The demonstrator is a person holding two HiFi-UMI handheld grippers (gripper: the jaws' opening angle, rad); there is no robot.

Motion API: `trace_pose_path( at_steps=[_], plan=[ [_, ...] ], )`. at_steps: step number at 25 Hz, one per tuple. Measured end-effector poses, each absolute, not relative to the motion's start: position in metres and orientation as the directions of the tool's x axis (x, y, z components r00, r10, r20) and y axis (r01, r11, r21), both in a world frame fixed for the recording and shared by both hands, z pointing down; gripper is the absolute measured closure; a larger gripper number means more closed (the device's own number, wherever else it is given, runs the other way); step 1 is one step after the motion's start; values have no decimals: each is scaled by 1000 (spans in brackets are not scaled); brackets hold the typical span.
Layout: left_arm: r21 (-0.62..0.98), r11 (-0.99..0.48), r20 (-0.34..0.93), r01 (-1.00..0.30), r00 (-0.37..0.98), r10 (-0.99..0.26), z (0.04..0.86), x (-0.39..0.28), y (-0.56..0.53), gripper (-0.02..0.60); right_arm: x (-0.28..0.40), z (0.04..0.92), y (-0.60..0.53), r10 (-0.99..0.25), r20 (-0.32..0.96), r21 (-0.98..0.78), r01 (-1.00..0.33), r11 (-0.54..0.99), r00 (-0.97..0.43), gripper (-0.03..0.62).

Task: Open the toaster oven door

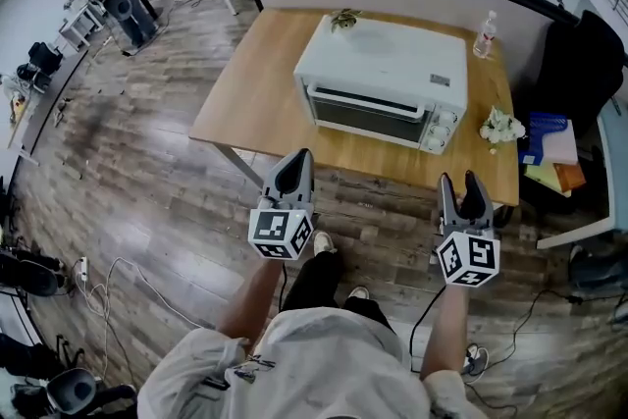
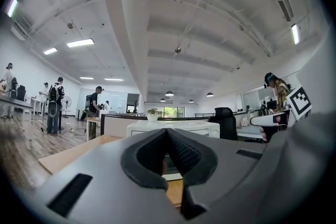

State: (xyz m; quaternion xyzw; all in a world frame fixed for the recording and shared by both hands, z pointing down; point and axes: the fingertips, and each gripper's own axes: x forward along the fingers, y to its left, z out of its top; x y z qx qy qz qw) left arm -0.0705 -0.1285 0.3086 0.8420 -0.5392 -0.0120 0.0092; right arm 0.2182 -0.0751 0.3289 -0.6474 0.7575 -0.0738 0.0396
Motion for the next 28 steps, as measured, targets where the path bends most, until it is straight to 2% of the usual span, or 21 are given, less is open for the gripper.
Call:
trace_pose_path(
  at_steps=[11,18,28],
  plan=[
    [56,-413,5,-909,414,-910,335,-67,-154,571,215,359,-113,-967,94,-423,-889,177,-237,356],
    [58,-417,24,-907,419,-908,346,-67,-179,572,203,360,-150,-947,23,-724,-658,206,-322,365],
    [88,-432,58,-898,438,-897,364,-65,-205,571,210,379,-200,-950,-20,-926,-353,135,-313,367]
  ],
)
